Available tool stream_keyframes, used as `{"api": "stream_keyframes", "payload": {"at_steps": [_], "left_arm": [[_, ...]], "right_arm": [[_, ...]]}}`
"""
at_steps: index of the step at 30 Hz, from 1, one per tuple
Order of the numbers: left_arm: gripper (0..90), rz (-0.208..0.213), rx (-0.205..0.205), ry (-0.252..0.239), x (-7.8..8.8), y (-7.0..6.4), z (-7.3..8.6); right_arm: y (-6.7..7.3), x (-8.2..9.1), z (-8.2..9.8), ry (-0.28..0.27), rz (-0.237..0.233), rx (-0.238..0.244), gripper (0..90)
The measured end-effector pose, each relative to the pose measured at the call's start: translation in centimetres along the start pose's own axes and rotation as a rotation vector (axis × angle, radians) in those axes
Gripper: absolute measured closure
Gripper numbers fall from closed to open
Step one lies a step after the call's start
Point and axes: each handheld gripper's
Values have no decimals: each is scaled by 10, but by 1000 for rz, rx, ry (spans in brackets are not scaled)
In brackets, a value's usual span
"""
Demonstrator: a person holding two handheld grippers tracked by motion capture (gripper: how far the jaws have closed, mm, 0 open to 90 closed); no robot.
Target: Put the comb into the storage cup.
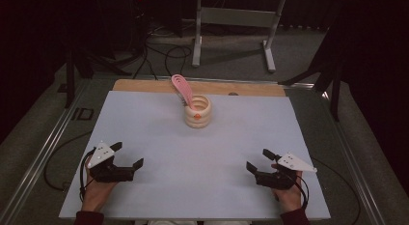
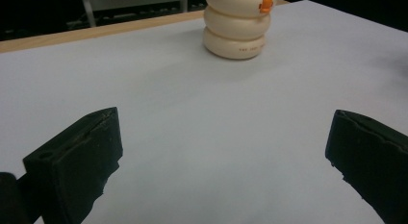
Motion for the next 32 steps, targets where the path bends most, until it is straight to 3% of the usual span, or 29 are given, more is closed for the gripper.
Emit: {"api": "stream_keyframes", "payload": {"at_steps": [13,25,32], "left_arm": [[2,-68,14,-76,23,6,5],[2,-97,14,-106,25,12,6],[2,-98,1,-93,23,10,7]], "right_arm": [[-7,8,-2,0,35,15,102],[-12,11,-2,-13,83,34,86],[-13,10,0,-6,91,35,86]]}}
Point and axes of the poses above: each handheld gripper's, and its own axes: x roughly backward along the jaws, z roughly out of its underside, y roughly to its left, and after that the axes turned 5 degrees about -y, right-handed
